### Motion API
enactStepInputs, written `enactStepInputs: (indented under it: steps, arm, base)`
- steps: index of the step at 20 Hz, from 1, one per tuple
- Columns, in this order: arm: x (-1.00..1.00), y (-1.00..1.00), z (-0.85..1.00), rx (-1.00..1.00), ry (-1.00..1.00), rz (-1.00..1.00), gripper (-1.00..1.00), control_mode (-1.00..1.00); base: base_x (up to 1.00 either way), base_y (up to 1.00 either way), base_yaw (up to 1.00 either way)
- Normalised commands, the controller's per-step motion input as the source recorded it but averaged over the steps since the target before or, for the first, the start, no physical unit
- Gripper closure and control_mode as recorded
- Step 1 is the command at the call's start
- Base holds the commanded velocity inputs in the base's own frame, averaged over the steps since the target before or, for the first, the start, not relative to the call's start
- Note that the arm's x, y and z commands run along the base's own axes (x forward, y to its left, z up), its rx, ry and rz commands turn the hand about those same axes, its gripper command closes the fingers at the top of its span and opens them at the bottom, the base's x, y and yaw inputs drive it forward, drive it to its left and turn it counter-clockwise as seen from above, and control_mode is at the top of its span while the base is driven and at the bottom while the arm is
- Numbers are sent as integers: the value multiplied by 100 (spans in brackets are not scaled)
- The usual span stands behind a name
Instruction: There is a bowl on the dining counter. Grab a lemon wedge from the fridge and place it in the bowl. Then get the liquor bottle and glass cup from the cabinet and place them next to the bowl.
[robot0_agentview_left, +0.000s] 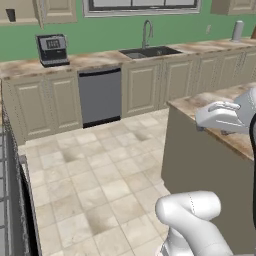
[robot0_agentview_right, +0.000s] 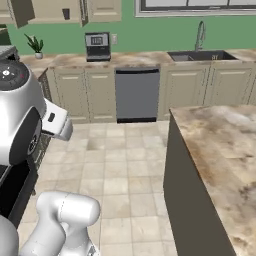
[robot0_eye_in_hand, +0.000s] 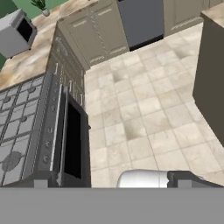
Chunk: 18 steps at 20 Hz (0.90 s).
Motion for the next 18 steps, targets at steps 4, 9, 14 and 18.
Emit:
enactStepInputs:
  steps: [4, 9, 14, 18]
  arm:
    - [0, 0, 0, 0, 0, 0, -100, 100]
    - [0, 0, 0, 0, 0, 0, -100, 100]
    - [0, 0, 0, 0, 0, 0, -100, 100]
    - [0, 0, 0, 0, 0, 0, -100, 100]
  base:
    - [100, 7, 6]
    - [100, 1, 16]
    - [100, 0, 22]
    - [100, 0, 24]
